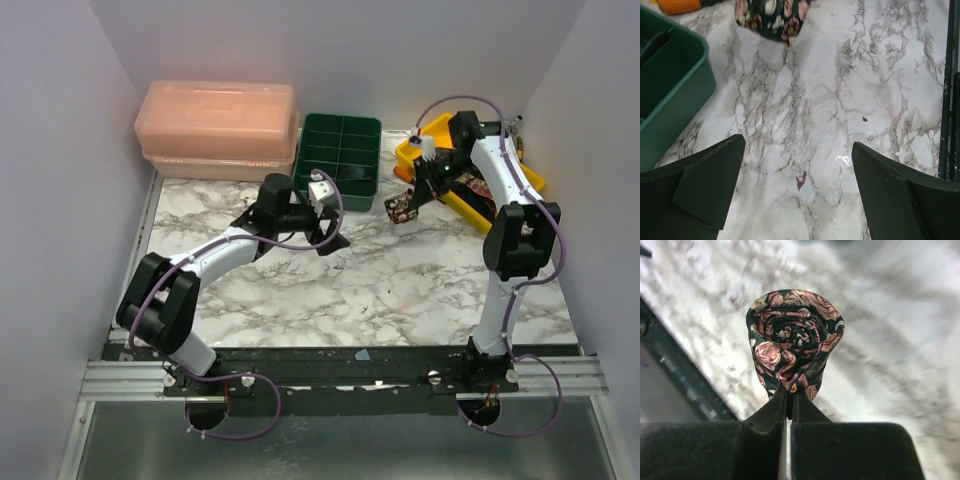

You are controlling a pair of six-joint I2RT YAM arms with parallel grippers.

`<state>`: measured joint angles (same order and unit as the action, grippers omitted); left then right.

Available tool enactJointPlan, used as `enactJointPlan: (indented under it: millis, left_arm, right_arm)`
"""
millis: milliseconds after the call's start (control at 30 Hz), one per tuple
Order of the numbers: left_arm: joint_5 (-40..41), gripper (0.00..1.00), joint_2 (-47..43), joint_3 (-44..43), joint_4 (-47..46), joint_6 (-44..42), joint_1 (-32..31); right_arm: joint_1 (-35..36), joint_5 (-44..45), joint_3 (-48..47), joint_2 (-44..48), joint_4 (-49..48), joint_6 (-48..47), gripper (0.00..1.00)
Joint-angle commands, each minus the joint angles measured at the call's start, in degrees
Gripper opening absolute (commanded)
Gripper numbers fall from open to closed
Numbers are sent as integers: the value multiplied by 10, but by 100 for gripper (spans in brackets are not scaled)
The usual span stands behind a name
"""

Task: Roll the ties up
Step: Pick up the tie at the center of the board, then place the tie in the storage box.

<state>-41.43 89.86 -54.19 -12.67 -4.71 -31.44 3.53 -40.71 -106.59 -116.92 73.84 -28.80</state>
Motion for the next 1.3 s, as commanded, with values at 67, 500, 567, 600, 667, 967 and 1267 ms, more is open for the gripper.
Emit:
enactJointPlan:
  millis: [67,500,567,600,667,967,1267]
  left_arm:
    - [-33,98,-41,12,74,66,81]
    - [-32,98,-72,37,76,116,175]
    - [-33,98,-76,42,70,118,179]
    - [-33,98,-77,44,69,120,181]
    - [-34,98,-82,49,65,122,184]
    - [-24,98,-104,76,39,146,211]
    - [-27,98,-116,91,26,155,226]
  right_arm:
    - [8,95,-273,-116,44,13,0]
    - [165,361,-331,-119,-133,-64,0]
    - [182,384,-351,-132,-128,-79,0]
    - [191,398,-349,-133,-129,-90,0]
    - [211,421,-335,-131,-134,-111,0]
    - [251,472,-317,-156,-126,-153,0]
    - [272,449,-304,-175,-70,-189,0]
